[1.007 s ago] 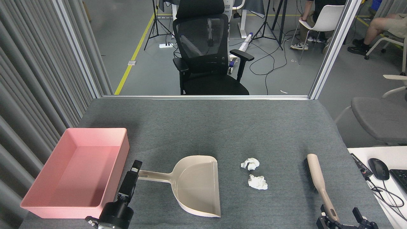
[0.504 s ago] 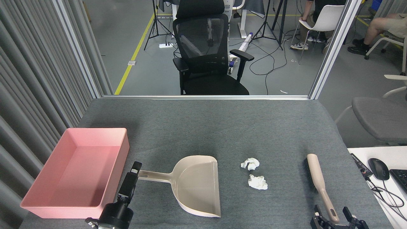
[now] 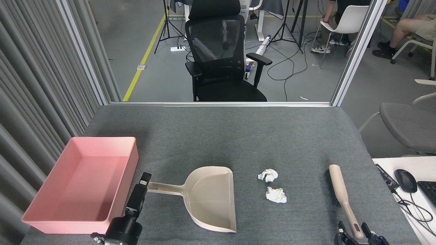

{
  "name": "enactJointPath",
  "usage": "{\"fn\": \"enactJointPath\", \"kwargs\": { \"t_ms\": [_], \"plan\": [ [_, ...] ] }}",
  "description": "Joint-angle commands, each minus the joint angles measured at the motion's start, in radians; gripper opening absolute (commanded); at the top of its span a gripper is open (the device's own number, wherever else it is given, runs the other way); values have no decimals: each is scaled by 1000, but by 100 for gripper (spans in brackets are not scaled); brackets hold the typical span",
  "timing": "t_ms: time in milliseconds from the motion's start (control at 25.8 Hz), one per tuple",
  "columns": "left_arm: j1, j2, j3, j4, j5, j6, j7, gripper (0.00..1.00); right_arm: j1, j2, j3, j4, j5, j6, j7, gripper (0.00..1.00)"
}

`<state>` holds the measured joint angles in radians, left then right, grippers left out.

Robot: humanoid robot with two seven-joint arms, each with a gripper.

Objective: Sweep and dump garbage into bin
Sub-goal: 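Grasp the dustpan handle with the left gripper and the brush handle with the right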

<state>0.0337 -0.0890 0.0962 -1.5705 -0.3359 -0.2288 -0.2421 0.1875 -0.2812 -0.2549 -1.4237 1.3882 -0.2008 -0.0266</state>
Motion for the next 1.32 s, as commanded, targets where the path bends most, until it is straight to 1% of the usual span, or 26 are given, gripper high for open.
{"fn": "enactJointPath", "kwargs": {
  "t_ms": [0,271,387,504,658,775,813,852,891,1085,1162,1278],
  "plan": [
    [0,0,0,0,0,-1,0,99,0,-1,0,3,0,0,-1,70],
    [17,2,-3,7,0,-3,0,99,-2,-1,0,2,0,-3,-1,71],
    [26,2,-4,9,0,-26,-2,99,-8,-3,0,2,0,-6,-1,71],
    [26,3,-6,20,0,-27,-2,99,-8,-3,0,2,0,-6,-1,70],
    [28,3,-6,37,0,-30,1,99,-8,-3,0,2,0,-9,-1,64],
    [28,3,-6,37,0,-30,1,99,-8,-1,2,2,0,-9,-1,64],
    [28,5,-6,37,0,-30,1,99,-8,-1,2,2,0,-9,-1,62],
    [28,5,-4,35,0,-30,0,99,-8,-1,2,2,0,-9,-1,56],
    [28,5,-4,35,0,-30,0,99,-8,-1,2,2,0,-9,-1,54],
    [28,5,-6,37,0,-32,0,99,-6,-1,2,2,0,-11,-1,53],
    [28,5,-6,37,0,-32,0,99,-6,-1,2,2,0,-11,-1,46],
    [28,5,-4,37,0,-32,0,99,-6,-3,2,0,-1,-12,1,46]
  ]
}}
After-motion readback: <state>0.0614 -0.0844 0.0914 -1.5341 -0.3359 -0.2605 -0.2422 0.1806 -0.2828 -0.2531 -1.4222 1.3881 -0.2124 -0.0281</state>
